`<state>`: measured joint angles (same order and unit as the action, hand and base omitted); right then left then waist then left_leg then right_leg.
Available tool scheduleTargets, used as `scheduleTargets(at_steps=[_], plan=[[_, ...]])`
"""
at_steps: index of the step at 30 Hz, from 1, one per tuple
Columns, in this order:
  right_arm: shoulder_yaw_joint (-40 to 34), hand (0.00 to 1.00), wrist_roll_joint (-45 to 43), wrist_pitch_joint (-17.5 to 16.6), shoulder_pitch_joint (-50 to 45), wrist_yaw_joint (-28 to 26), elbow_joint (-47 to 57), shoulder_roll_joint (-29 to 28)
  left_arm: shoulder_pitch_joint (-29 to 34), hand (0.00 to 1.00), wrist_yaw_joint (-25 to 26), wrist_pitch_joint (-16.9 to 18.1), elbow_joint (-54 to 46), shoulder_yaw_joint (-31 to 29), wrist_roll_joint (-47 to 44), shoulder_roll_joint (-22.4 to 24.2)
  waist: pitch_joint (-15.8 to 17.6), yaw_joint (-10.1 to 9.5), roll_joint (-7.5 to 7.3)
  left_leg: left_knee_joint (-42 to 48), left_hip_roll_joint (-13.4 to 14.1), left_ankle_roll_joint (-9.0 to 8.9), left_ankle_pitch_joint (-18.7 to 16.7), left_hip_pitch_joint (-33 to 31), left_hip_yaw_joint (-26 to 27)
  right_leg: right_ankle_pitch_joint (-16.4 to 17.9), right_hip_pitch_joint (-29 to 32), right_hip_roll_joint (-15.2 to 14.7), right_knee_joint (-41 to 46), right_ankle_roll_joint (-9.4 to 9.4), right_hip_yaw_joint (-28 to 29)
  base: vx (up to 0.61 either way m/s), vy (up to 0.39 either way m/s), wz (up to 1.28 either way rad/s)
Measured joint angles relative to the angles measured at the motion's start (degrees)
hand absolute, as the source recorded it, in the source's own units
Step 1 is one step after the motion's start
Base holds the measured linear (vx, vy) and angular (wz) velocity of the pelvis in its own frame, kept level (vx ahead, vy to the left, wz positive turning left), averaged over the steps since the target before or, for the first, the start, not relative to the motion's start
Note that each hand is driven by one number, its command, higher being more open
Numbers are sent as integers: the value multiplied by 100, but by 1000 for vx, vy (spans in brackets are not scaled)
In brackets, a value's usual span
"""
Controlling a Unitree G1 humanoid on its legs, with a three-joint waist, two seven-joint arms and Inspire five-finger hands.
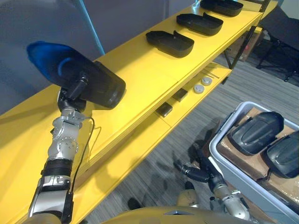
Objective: Walk over and take three plastic housings, then place them on the shelf
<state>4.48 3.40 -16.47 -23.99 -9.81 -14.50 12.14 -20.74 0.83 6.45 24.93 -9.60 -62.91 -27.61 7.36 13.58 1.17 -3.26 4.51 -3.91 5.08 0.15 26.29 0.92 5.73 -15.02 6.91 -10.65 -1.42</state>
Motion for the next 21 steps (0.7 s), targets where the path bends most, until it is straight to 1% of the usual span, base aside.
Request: scheduleTargets(at_steps=[1,2,3,5,6,8,10,11,12,14,15,18,19,21], plan=[[49,100,0,0,1,26,-3,0,-34,0,57,3,0,-62,-65,0,51,3,-26,-1,-1,4,9,-8,0,0,17,0,15,0,7,-40,5,2],[96,100,1,0,12,69,-3,-1,-93,0,226,3,2,-116,-283,7,130,8,-57,0,-2,8,20,-26,-5,-4,27,0,14,-3,5,0,0,0],[112,100,1,0,10,111,-3,3,-109,0,319,2,2,-141,-412,21,143,9,-61,0,-3,8,25,-52,-12,-5,45,-1,14,-3,1,-25,5,4],[175,100,-1,0,15,288,-3,19,-119,0,678,11,10,-294,-748,112,230,25,-65,0,-3,16,39,-88,-25,-7,62,0,20,-5,-6,11,1,4],[192,100,-2,0,13,322,-3,37,-123,0,756,32,25,-322,-842,148,255,30,-58,1,-3,18,42,-93,-35,-7,48,0,24,-5,-14,37,-3,6],[298,100,-9,-1,13,448,-5,108,-147,0,1124,170,51,-417,-1133,310,352,54,-64,5,1,20,71,-103,-80,-4,25,1,26,-1,-56,33,-2,9],[323,100,-37,-2,4,520,-6,113,-241,0,1250,375,34,-460,-1133,383,387,53,-55,13,7,22,78,-128,-114,-2,20,2,26,2,-95,12,0,10],[359,100,-49,-13,13,585,-7,113,-335,0,1493,427,77,-505,-1157,385,422,56,-38,14,7,26,84,-142,-125,-1,24,1,28,5,-109,-1,8,8],[416,100,-49,-22,12,648,-9,118,-365,0,1604,517,85,-525,-1157,387,452,56,-33,18,10,26,84,-142,-126,3,26,1,37,10,-110,-5,10,3],[491,100,-51,-46,8,684,-54,125,-369,0,1665,505,96,-595,-1159,387,470,56,-24,19,15,26,83,-141,-127,18,34,1,61,25,-113,0,0,0],[556,100,-53,-48,-2,691,-63,144,-375,100,1634,401,105,-683,-1145,386,517,54,-12,23,16,26,84,-131,-136,36,33,0,102,50,-121,0,0,0],[579,100,-57,-56,-4,690,-62,154,-376,100,1545,265,128,-705,-1083,384,581,34,11,24,16,25,86,-123,-138,38,26,-4,113,53,-124,0,0,0],[583,100,-84,-56,-10,687,-63,175,-374,100,1393,106,187,-698,-892,371,610,8,54,22,17,22,91,-118,-145,39,19,-4,121,52,-133,0,0,0],[650,100,-191,-55,1,691,-62,283,-368,100,1260,-91,272,-630,-536,353,666,-31,121,12,18,18,95,-74,-146,47,-4,-6,158,52,-135,0,0,0]])
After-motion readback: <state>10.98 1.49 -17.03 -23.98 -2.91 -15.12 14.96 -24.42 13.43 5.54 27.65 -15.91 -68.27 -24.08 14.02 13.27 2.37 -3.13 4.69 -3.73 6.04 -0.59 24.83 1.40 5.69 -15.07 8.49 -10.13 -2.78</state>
